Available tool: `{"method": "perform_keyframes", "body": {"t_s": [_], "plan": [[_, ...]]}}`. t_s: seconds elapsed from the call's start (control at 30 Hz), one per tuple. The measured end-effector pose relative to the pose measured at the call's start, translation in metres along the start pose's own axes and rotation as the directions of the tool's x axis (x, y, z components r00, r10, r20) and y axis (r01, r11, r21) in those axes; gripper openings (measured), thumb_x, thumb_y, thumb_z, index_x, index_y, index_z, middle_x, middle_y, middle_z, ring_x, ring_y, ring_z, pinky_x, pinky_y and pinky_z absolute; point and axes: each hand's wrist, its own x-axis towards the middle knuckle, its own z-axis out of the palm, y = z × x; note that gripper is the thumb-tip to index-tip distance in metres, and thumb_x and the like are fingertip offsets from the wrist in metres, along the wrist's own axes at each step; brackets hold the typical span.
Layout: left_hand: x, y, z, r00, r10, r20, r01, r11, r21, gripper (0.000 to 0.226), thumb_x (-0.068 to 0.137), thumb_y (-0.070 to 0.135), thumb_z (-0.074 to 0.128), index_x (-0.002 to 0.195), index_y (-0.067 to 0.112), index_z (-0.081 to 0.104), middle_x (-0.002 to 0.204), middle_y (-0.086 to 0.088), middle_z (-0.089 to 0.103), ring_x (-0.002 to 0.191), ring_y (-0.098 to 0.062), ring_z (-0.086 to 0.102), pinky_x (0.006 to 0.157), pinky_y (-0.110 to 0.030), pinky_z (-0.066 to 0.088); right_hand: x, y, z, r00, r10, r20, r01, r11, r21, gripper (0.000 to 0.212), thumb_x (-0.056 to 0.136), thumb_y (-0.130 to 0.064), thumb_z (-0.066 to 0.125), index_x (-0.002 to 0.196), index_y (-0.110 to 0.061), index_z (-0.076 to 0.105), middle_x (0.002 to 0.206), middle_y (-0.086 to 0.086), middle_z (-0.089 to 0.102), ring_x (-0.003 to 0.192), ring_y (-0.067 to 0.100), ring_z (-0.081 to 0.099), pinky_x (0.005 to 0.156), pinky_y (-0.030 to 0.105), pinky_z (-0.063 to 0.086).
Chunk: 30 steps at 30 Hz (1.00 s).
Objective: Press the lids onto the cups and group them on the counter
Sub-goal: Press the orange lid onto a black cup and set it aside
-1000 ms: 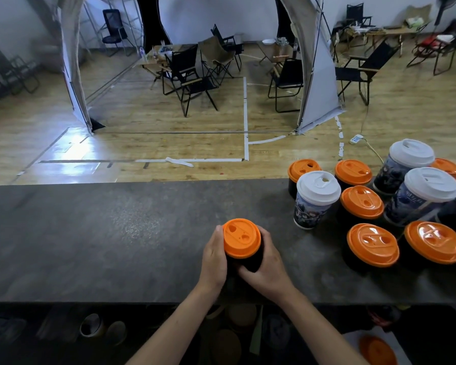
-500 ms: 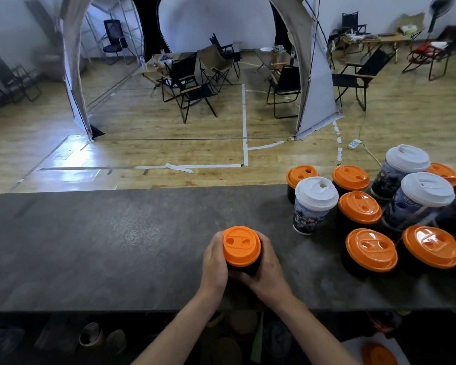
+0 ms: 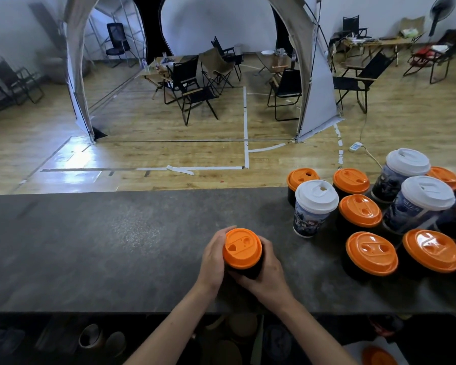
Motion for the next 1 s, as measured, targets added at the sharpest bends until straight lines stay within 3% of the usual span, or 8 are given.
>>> {"method": "perform_keyframes", "body": {"t_s": [0.17,0.37,0.43,0.53,0.7,0.8,0.9,1.0], "plan": [[-0.006,-0.006,0.005,0.995,-0.073,-0.066,0.074,0.997,0.013,0.045,0.111,0.03,0.034,0.106,0.009,0.073,0.1,-0.007,0.075,0.095,-0.008,0.069,0.085,-0.019,0.05,0.001,0.0,0.004,0.999,-0.029,0.021,0.03,0.999,-0.012,0.094,0.068,-0.042,0.091,0.145,-0.021,0.041,0.141,-0.007,0.057,0.132,0.008,0.054,0.108,0.034,0.047],[0.006,0.004,0.004,0.996,-0.027,-0.081,0.03,0.999,0.037,0.041,0.104,0.033,0.038,0.099,0.015,0.074,0.095,0.001,0.078,0.093,-0.011,0.071,0.081,-0.02,0.053,0.0,0.002,0.003,0.998,-0.021,0.061,0.025,0.997,-0.073,0.074,0.07,-0.05,0.082,0.131,-0.04,0.042,0.126,-0.021,0.053,0.121,0.004,0.055,0.103,0.034,0.048],[0.006,0.006,0.006,0.995,-0.067,-0.07,0.069,0.997,0.017,0.046,0.111,0.028,0.035,0.094,0.016,0.076,0.088,0.003,0.079,0.087,-0.006,0.072,0.077,-0.015,0.052,0.0,0.002,0.003,0.997,-0.04,0.065,0.045,0.996,-0.074,0.072,0.07,-0.043,0.081,0.132,-0.035,0.045,0.127,-0.021,0.052,0.123,0.007,0.055,0.105,0.036,0.047],[0.001,0.001,0.007,0.989,-0.064,-0.13,0.067,0.997,0.025,0.045,0.111,0.024,0.034,0.092,0.014,0.075,0.083,0.005,0.077,0.081,-0.003,0.07,0.073,-0.012,0.05,0.002,0.003,0.005,0.999,-0.032,0.04,0.034,0.998,-0.054,0.094,0.068,-0.045,0.091,0.145,-0.016,0.044,0.138,-0.008,0.053,0.132,0.008,0.052,0.109,0.029,0.044],[0.004,-0.001,-0.001,0.989,-0.038,-0.14,0.045,0.998,0.044,0.039,0.109,0.018,0.037,0.095,0.014,0.073,0.09,0.006,0.076,0.087,-0.004,0.068,0.076,-0.015,0.051,0.001,0.001,0.001,0.999,-0.013,0.036,0.015,0.998,-0.061,0.084,0.072,-0.036,0.082,0.143,-0.034,0.037,0.141,-0.009,0.054,0.133,0.004,0.051,0.11,0.034,0.045],[0.005,-0.001,0.001,0.994,-0.055,-0.093,0.059,0.997,0.044,0.048,0.111,0.025,0.033,0.095,0.01,0.075,0.09,0.002,0.078,0.088,-0.006,0.07,0.079,-0.015,0.051,0.001,0.003,0.003,0.997,-0.028,0.075,0.033,0.997,-0.069,0.087,0.073,-0.031,0.077,0.149,-0.028,0.034,0.147,-0.005,0.052,0.139,0.009,0.048,0.114,0.041,0.043],[-0.002,-0.006,0.003,0.992,-0.04,-0.117,0.047,0.997,0.056,0.051,0.112,0.028,0.03,0.094,0.013,0.075,0.086,0.006,0.077,0.084,0.0,0.069,0.077,-0.012,0.05,0.001,0.003,0.004,0.998,0.004,0.067,-0.001,0.999,-0.05,0.098,0.07,-0.047,0.086,0.15,-0.017,0.038,0.147,-0.007,0.052,0.139,0.008,0.048,0.114,0.035,0.042],[0.0,-0.003,0.0,0.989,-0.031,-0.144,0.037,0.998,0.041,0.041,0.109,0.028,0.036,0.093,0.018,0.073,0.088,0.009,0.076,0.085,0.001,0.067,0.077,-0.013,0.049,0.0,0.001,0.003,0.999,0.007,0.042,-0.006,0.999,-0.039,0.087,0.072,-0.045,0.085,0.144,-0.028,0.038,0.142,-0.01,0.054,0.133,0.004,0.05,0.111,0.029,0.043]]}}
